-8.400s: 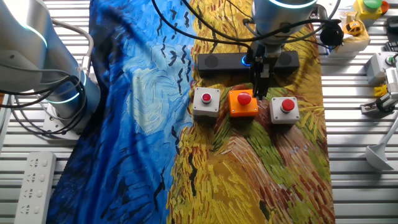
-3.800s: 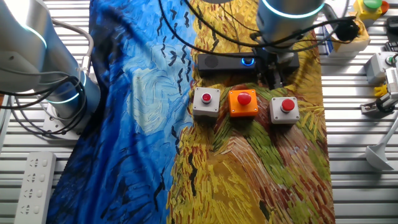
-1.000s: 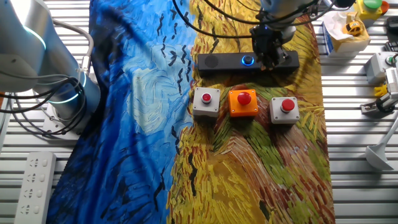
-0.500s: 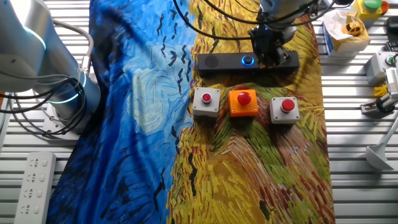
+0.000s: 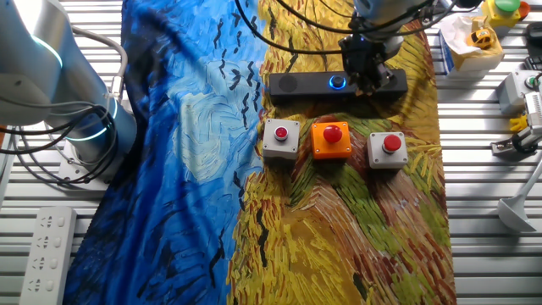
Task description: Turn the knob to decrease the volume of the speaker
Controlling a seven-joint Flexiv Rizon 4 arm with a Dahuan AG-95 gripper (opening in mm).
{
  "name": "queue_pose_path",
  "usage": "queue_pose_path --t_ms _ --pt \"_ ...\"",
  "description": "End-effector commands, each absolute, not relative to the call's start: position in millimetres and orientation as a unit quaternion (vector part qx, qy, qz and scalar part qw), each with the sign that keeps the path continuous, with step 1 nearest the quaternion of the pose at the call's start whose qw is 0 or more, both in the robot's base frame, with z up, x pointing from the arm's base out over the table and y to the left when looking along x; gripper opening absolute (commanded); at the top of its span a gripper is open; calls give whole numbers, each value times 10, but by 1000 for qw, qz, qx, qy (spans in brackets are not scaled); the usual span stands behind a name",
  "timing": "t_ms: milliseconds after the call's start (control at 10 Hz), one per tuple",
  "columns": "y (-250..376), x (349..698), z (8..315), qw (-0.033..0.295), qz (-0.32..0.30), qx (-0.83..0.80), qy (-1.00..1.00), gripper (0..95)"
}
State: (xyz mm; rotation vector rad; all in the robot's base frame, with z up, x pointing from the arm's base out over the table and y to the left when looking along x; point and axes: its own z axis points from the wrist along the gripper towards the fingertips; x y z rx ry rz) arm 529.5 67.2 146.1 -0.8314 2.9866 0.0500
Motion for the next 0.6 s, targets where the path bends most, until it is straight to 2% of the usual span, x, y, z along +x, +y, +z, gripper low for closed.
queue_pose_path --t_ms 100,600 --pt "679 5298 1456 21 18 -268 963 190" --pt "941 5295 1399 22 21 -251 967 190"
